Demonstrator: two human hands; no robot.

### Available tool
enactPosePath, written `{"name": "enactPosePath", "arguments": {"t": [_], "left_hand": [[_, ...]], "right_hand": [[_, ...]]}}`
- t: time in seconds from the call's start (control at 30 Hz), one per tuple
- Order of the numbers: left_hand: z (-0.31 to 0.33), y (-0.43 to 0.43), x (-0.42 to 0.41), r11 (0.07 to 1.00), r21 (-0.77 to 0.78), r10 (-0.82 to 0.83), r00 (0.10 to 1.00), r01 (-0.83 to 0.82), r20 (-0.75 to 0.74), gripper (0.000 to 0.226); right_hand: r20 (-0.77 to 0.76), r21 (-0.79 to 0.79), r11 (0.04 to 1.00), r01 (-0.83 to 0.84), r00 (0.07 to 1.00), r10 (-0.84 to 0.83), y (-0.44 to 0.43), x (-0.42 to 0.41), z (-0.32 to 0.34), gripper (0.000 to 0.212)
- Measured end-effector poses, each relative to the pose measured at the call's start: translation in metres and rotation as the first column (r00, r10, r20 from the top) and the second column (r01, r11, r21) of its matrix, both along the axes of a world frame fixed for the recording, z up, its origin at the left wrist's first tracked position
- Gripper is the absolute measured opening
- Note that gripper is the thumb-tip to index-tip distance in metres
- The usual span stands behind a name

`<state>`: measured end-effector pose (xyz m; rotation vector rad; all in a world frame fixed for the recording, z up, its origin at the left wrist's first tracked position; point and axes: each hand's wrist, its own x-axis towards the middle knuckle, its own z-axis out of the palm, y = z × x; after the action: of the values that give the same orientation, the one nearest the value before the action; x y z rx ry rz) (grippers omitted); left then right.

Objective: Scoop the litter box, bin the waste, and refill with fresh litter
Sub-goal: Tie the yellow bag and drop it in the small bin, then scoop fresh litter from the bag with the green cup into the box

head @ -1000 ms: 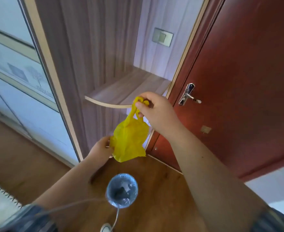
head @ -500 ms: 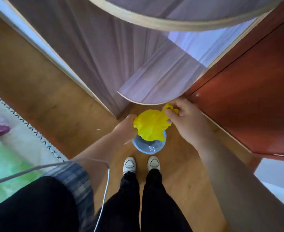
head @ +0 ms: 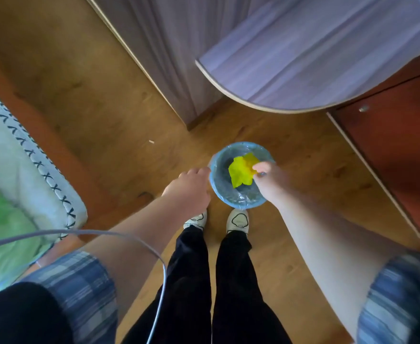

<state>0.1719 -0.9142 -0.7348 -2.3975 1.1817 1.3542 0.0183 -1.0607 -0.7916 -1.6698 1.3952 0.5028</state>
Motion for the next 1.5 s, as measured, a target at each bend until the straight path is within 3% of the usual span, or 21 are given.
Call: {"name": "enactPosePath", "arguments": {"t": [0.13,0.27,0.43,0.67,0.83,1.07,1.2,1.3,1.5], "left_hand": [[0.008,0.001,0.006,1.000,0.011,0.009,1.000,-0.010,0.019,0.055],[0.055,-0.003,0.009,0.998,-0.051,0.047,0.995,-0.043,0.084,0.048],[0.157,-0.001,0.020,0.958,-0.256,0.177,0.967,-0.127,0.183,0.046],[0.331,0.041,0.017,0.845,-0.474,0.410,0.871,-0.250,0.272,0.049],[0.437,0.088,0.021,0.675,-0.608,0.640,0.742,-0.419,0.200,0.051],[0.578,0.156,0.029,0.601,-0.746,0.731,0.574,-0.287,0.368,0.056],[0.630,0.205,0.023,0.557,-0.796,0.783,0.469,-0.238,0.407,0.057],[0.657,0.253,0.017,0.583,-0.785,0.778,0.420,-0.208,0.466,0.057],[0.714,0.355,0.004,0.564,-0.797,0.817,0.286,-0.216,0.501,0.064]], "right_hand": [[-0.045,0.016,0.998,0.061,0.997,-0.060,-0.006,0.008,0.016,0.042],[-0.003,-0.020,0.997,-0.071,0.997,0.071,-0.004,0.017,0.088,0.045],[0.156,-0.166,0.951,-0.262,0.945,0.288,0.002,0.032,0.213,0.045],[0.348,-0.318,0.902,-0.293,0.848,0.399,0.024,0.062,0.406,0.047],[0.484,-0.451,0.815,-0.365,0.666,0.567,0.055,0.084,0.525,0.047],[0.485,-0.718,0.573,-0.397,0.306,0.819,0.110,0.119,0.660,0.051],[0.464,-0.789,0.492,-0.367,0.169,0.870,0.150,0.131,0.698,0.051],[0.433,-0.837,0.431,-0.338,0.072,0.898,0.190,0.136,0.720,0.052],[0.388,-0.889,0.367,-0.275,-0.026,0.921,0.278,0.138,0.764,0.054]]}}
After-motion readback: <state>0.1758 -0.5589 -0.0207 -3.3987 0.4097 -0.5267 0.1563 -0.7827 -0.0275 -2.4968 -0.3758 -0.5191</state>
